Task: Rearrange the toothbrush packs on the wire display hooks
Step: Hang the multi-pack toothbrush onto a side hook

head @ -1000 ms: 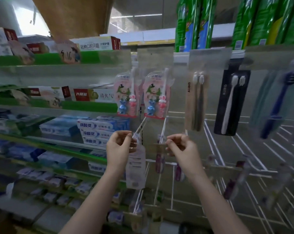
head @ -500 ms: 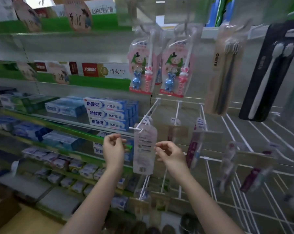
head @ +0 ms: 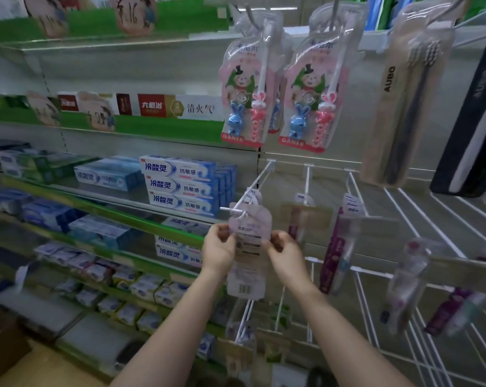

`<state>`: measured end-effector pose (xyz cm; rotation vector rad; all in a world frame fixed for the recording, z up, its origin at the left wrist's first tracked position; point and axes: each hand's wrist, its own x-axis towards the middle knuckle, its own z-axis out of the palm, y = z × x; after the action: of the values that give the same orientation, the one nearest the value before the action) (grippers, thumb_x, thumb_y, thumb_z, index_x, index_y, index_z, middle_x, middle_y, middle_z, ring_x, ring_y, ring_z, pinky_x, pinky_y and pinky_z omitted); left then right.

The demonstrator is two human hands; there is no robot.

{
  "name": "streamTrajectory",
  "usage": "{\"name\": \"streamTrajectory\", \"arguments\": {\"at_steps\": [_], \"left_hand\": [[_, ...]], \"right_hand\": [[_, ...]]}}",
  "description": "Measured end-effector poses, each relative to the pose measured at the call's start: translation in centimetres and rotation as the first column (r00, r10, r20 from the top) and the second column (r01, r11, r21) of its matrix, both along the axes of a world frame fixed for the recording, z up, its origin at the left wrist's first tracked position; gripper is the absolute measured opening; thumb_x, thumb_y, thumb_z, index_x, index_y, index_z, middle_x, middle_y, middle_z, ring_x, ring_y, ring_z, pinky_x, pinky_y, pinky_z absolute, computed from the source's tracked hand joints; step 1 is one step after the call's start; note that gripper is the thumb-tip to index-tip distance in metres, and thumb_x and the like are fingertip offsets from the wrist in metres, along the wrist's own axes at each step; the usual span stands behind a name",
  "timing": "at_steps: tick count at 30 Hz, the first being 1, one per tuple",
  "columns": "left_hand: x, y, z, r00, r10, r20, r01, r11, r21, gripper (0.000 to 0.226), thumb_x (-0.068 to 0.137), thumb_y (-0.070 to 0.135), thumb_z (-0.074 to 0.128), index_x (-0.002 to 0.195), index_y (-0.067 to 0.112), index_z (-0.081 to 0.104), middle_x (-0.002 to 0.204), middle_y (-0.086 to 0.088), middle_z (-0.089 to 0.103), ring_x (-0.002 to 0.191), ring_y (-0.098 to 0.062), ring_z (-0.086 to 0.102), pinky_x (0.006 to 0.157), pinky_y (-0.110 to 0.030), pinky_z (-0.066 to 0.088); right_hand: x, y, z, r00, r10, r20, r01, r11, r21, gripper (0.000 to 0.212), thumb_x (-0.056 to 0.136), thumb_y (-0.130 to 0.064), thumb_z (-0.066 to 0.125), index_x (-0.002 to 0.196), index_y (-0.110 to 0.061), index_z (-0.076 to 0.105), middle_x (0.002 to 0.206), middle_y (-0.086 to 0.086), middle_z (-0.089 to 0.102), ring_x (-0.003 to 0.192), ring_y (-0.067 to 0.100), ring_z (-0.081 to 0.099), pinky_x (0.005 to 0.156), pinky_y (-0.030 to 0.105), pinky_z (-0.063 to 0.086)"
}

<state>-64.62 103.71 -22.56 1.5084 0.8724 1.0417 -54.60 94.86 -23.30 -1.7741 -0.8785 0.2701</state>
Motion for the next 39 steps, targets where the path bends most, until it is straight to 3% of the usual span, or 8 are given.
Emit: {"name": "streamTrajectory", "arguments": {"at_steps": [4, 16, 20, 22, 27, 35, 37, 39], "left_hand": [[-0.5, -0.3, -0.3, 1.0, -0.004, 0.029, 0.003, 0.998, 0.061, 0.007, 0.091, 0.009, 0.057, 0.097, 0.013, 0.054, 0.09, 0.004, 0.059, 0.091, -0.016, 0.058, 0.081, -0.031, 0.05], [-2.2, -1.6, 0.4, 1.0, -0.01, 0.019, 0.008, 0.997, 0.078, 0.012, 0.089, 0.004, 0.058, 0.096, 0.012, 0.053, 0.095, -0.007, 0.061, 0.093, -0.025, 0.06, 0.083, -0.041, 0.053], [-3.1, -2.3, 0.2, 1.0, 0.001, 0.029, -0.001, 1.0, 0.013, 0.012, 0.088, 0.007, 0.059, 0.091, 0.016, 0.052, 0.095, -0.008, 0.063, 0.093, -0.024, 0.061, 0.085, -0.04, 0.054], [-3.6, -2.8, -0.2, 0.999, -0.016, 0.045, 0.017, 1.0, 0.0, 0.012, 0.088, 0.01, 0.061, 0.094, 0.016, 0.052, 0.098, -0.009, 0.064, 0.095, -0.024, 0.062, 0.083, -0.039, 0.054], [-4.7, -3.9, -0.2, 0.997, 0.045, 0.065, -0.044, 0.999, -0.016, 0.026, 0.085, 0.009, 0.066, 0.102, 0.009, 0.046, 0.091, 0.0, 0.055, 0.083, -0.011, 0.056, 0.064, -0.014, 0.042], [-6.2, -6.4, 0.8, 0.998, -0.04, 0.054, 0.038, 0.998, 0.041, 0.014, 0.094, 0.021, 0.053, 0.102, 0.014, 0.044, 0.101, -0.002, 0.056, 0.096, -0.019, 0.058, 0.078, -0.025, 0.052], [-6.6, -8.1, 1.4, 0.986, -0.107, 0.128, 0.107, 0.994, 0.001, 0.034, 0.091, 0.039, 0.055, 0.109, 0.014, 0.04, 0.107, -0.004, 0.056, 0.102, -0.018, 0.059, 0.087, -0.033, 0.052], [-7.1, -9.4, 1.9, 0.975, -0.149, 0.166, 0.154, 0.988, -0.016, 0.068, 0.077, 0.062, 0.059, 0.118, 0.015, 0.033, 0.113, -0.002, 0.055, 0.104, -0.013, 0.058, 0.086, -0.027, 0.051]], "right_hand": [[0.1, -0.1, 0.0, 0.999, 0.049, 0.019, -0.05, 0.998, 0.039, 0.011, 0.092, -0.025, 0.058, 0.103, -0.023, 0.058, 0.105, -0.002, 0.068, 0.1, 0.014, 0.062, 0.094, 0.038, 0.049], [-1.0, -2.8, 0.8, 0.98, 0.193, 0.052, -0.198, 0.974, 0.112, 0.015, 0.095, -0.023, 0.053, 0.101, -0.036, 0.056, 0.103, -0.018, 0.065, 0.1, -0.004, 0.058, 0.078, 0.01, 0.045], [-1.7, -3.9, 1.1, 0.959, 0.272, 0.08, -0.28, 0.954, 0.108, 0.014, 0.096, -0.019, 0.051, 0.102, -0.028, 0.06, 0.101, -0.019, 0.066, 0.097, -0.01, 0.058, 0.075, 0.004, 0.045], [-2.2, -4.4, 0.8, 0.956, 0.274, 0.099, -0.285, 0.952, 0.115, 0.013, 0.096, -0.019, 0.051, 0.103, -0.026, 0.06, 0.1, -0.019, 0.066, 0.097, -0.009, 0.058, 0.076, 0.004, 0.045], [-3.3, -4.9, 0.8, 0.971, 0.224, 0.088, -0.233, 0.966, 0.111, 0.011, 0.094, -0.023, 0.054, 0.098, -0.032, 0.06, 0.097, -0.02, 0.065, 0.094, -0.007, 0.058, 0.073, 0.011, 0.045], [-5.5, -7.0, 3.2, 0.944, 0.322, 0.069, -0.328, 0.937, 0.117, 0.008, 0.091, -0.033, 0.056, 0.096, -0.038, 0.061, 0.099, -0.018, 0.068, 0.096, -0.002, 0.062, 0.078, 0.018, 0.051], [-6.3, -7.4, 4.4, 0.932, 0.357, 0.065, -0.363, 0.92, 0.147, 0.007, 0.09, -0.033, 0.058, 0.095, -0.033, 0.063, 0.094, -0.013, 0.07, 0.09, 0.0, 0.065, 0.075, 0.016, 0.051], [-7.1, -7.8, 5.6, 0.915, 0.402, 0.045, -0.404, 0.901, 0.161, 0.011, 0.088, -0.03, 0.061, 0.096, -0.023, 0.066, 0.091, -0.006, 0.071, 0.086, 0.003, 0.067, 0.07, 0.016, 0.05]]}}
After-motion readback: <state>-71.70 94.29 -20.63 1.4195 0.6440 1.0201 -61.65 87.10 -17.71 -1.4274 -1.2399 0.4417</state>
